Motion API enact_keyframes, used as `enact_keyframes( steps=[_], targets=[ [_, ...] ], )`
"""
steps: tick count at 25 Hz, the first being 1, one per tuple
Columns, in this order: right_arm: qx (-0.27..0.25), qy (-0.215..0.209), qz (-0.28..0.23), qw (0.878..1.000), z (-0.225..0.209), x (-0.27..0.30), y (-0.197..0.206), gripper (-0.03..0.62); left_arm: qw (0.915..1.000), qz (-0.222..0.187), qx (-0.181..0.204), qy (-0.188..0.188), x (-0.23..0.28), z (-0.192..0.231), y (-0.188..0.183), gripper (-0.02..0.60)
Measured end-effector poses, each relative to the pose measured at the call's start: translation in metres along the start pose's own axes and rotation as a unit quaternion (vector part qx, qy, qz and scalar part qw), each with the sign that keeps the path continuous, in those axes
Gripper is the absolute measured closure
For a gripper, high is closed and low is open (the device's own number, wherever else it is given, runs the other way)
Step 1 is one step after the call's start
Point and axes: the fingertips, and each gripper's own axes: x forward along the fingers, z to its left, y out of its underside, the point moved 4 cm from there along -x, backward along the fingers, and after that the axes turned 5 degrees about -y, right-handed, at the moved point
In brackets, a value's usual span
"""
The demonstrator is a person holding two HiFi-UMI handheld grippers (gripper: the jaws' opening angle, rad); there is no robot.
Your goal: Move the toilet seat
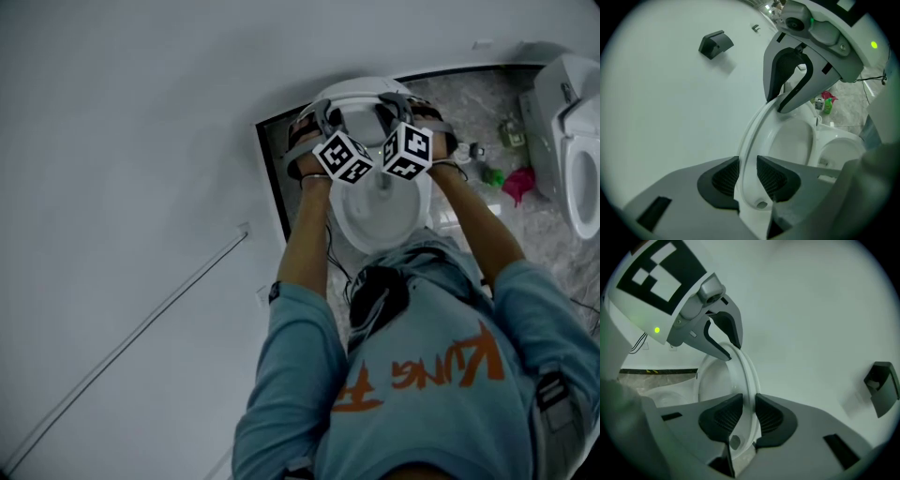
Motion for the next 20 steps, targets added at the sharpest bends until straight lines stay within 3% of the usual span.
enact_keyframes(
  steps=[6,11,14,17,20],
  targets=[
    [-0.014,-0.014,0.036,0.999,0.006,-0.005,0.002,0.483,0.9997,-0.020,-0.010,0.007,-0.008,0.004,-0.007,0.472],
    [0.055,0.010,0.017,0.998,0.013,-0.037,-0.024,0.479,0.9966,-0.057,-0.045,0.039,-0.015,0.000,0.014,0.457],
    [0.114,0.032,0.009,0.993,0.011,-0.059,-0.032,0.484,0.9914,-0.100,-0.069,0.050,-0.027,0.006,0.007,0.456],
    [0.191,0.064,-0.026,0.979,0.004,-0.083,-0.049,0.499,0.9762,-0.154,-0.145,0.049,-0.050,0.032,0.006,0.457],
    [0.260,0.098,-0.072,0.958,0.000,-0.105,-0.069,0.522,0.9499,-0.201,-0.234,0.054,-0.075,0.059,0.014,0.460]
  ],
)
